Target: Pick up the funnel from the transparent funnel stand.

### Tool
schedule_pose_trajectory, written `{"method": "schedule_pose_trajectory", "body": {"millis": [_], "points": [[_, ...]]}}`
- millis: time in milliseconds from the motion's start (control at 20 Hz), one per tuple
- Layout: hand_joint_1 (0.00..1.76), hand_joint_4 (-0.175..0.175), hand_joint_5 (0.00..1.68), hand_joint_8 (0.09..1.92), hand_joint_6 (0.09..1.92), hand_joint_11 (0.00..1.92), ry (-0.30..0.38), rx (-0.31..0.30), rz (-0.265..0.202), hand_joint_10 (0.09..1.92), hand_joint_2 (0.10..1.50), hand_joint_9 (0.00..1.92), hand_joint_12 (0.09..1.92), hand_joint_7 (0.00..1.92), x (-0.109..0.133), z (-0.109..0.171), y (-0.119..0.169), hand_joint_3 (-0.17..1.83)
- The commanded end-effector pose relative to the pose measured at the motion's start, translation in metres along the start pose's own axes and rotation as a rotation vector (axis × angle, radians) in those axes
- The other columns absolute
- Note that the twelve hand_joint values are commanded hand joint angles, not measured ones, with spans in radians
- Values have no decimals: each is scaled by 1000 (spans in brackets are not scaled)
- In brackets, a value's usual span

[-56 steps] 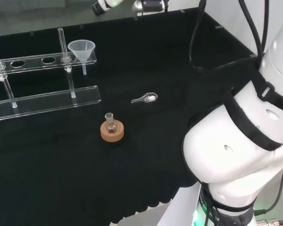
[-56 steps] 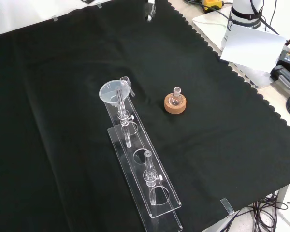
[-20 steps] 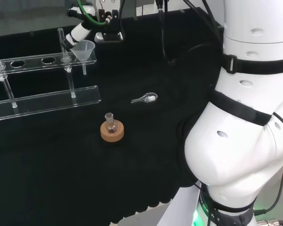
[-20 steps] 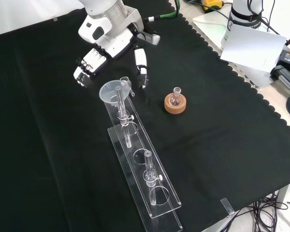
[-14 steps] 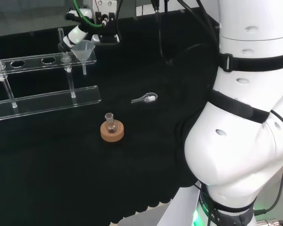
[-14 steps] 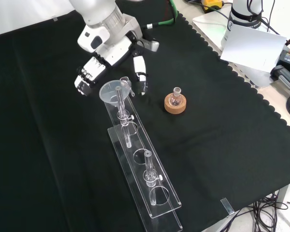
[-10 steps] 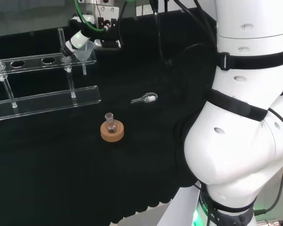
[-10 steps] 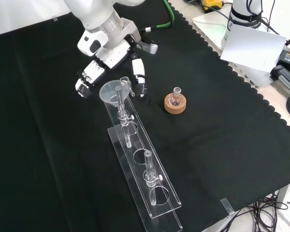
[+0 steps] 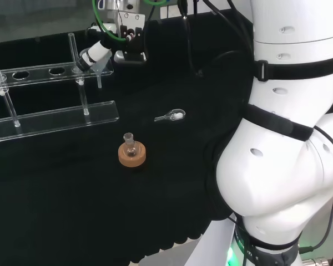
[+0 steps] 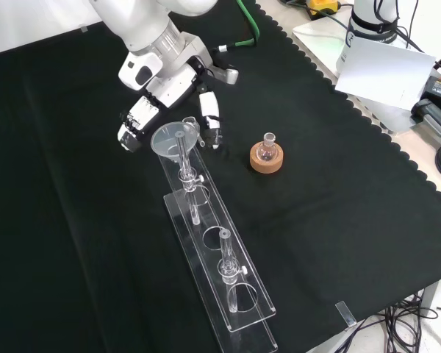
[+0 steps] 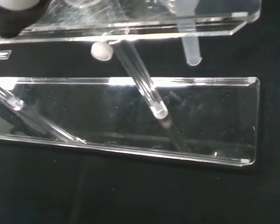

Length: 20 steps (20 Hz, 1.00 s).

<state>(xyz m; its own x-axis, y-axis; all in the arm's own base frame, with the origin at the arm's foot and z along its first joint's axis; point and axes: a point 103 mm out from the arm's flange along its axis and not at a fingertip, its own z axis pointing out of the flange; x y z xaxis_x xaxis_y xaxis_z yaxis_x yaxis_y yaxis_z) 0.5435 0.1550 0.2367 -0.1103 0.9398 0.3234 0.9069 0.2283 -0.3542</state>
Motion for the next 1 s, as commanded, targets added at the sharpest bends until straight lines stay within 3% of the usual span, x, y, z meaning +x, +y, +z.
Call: {"method": "schedule_pose_trajectory", "body": {"millis": [50, 300, 350, 450, 550, 700, 1000], "points": [[646, -35, 0, 87, 87, 0, 14, 31, -30, 87, 669, 0, 290, 0, 9, 3, -4, 12], [644, -36, 0, 87, 87, 0, 29, 40, -18, 87, 671, 0, 322, 0, 10, 5, -5, 12], [644, -36, 0, 87, 87, 0, -3, 49, -2, 87, 671, 0, 344, 0, 39, 12, 7, 11], [643, -37, 0, 87, 87, 0, -3, 48, -9, 87, 672, 0, 372, 0, 53, 15, 12, 11], [642, -37, 0, 87, 87, 0, 40, 42, 6, 87, 673, 0, 383, 0, 39, 13, 7, 11], [640, -40, 0, 87, 87, 0, 28, 57, 2, 87, 674, 0, 417, 0, 7, 5, -4, 10], [638, -43, 0, 87, 87, 0, 9, 40, -12, 87, 677, 0, 458, 0, 3, 2, -8, 11]]}}
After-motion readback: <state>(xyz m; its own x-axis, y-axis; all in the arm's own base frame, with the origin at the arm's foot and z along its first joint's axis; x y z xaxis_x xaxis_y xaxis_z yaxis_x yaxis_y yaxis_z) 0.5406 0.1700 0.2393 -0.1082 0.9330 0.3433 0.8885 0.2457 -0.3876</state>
